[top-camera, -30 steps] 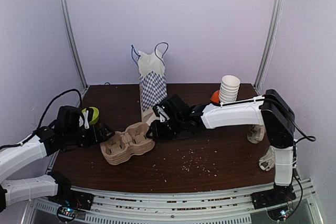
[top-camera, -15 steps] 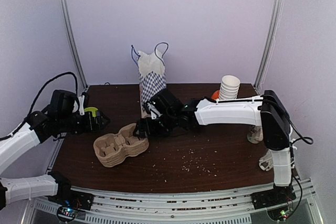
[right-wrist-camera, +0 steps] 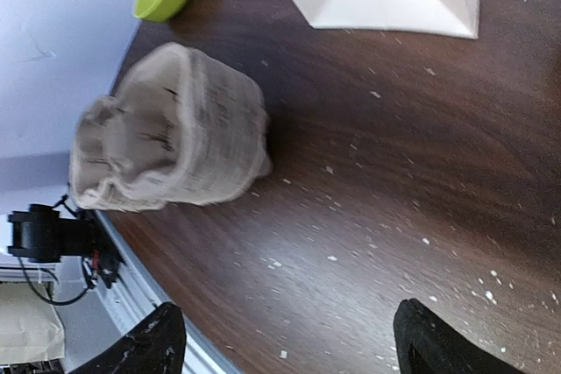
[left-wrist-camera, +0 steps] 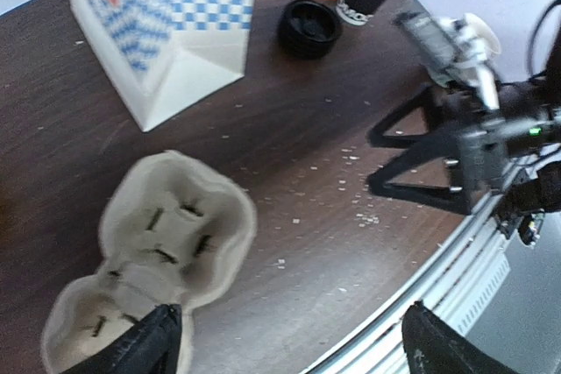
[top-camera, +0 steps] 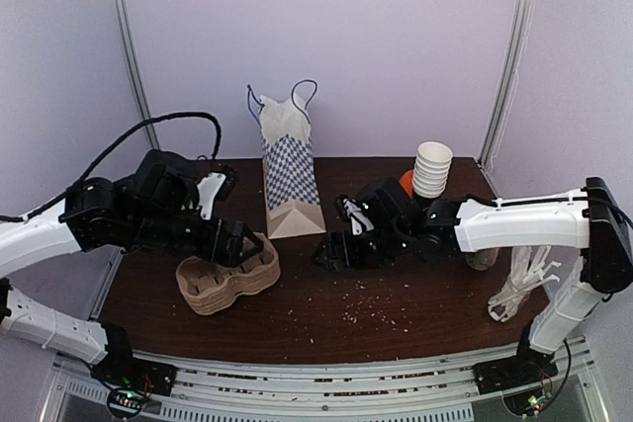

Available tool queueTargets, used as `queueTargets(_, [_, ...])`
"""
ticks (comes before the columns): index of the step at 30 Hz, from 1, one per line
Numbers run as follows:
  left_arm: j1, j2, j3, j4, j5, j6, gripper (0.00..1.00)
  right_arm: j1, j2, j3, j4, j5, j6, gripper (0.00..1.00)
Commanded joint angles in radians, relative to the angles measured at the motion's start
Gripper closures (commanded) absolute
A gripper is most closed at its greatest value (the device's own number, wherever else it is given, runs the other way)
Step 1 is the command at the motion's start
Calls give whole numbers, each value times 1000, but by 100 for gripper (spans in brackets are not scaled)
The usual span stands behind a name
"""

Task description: Pack the takeout coffee

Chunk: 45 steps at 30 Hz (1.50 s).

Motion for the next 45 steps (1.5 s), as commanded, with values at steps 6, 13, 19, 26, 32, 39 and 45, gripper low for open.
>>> queueTargets(6, [-298,386,141,67,-121,-161,29,-42,-204,-214,43,184,66,18])
queueTargets(13, [-257,503,43,229,-126,-179,49,-64,-327,-275,3,243,64,19])
queueTargets(19, [-166,610,19,301,-111,-155,63,-69,-359,-278,-25,266,56,19])
queueTargets(26, [-62,631,-40,292,-174,-227,67,-82,-383,-281,-42,286,47,18])
queueTargets(32, [11,571,-126,278,-249,-292,68,-103,-394,-292,-54,305,33,18])
queueTargets(39, [109,491,-222,257,-305,-323,68,-140,-412,-306,-65,323,18,17])
queueTargets(45, [130,437,-267,223,-340,-320,68,-186,-433,-305,-90,323,-9,17])
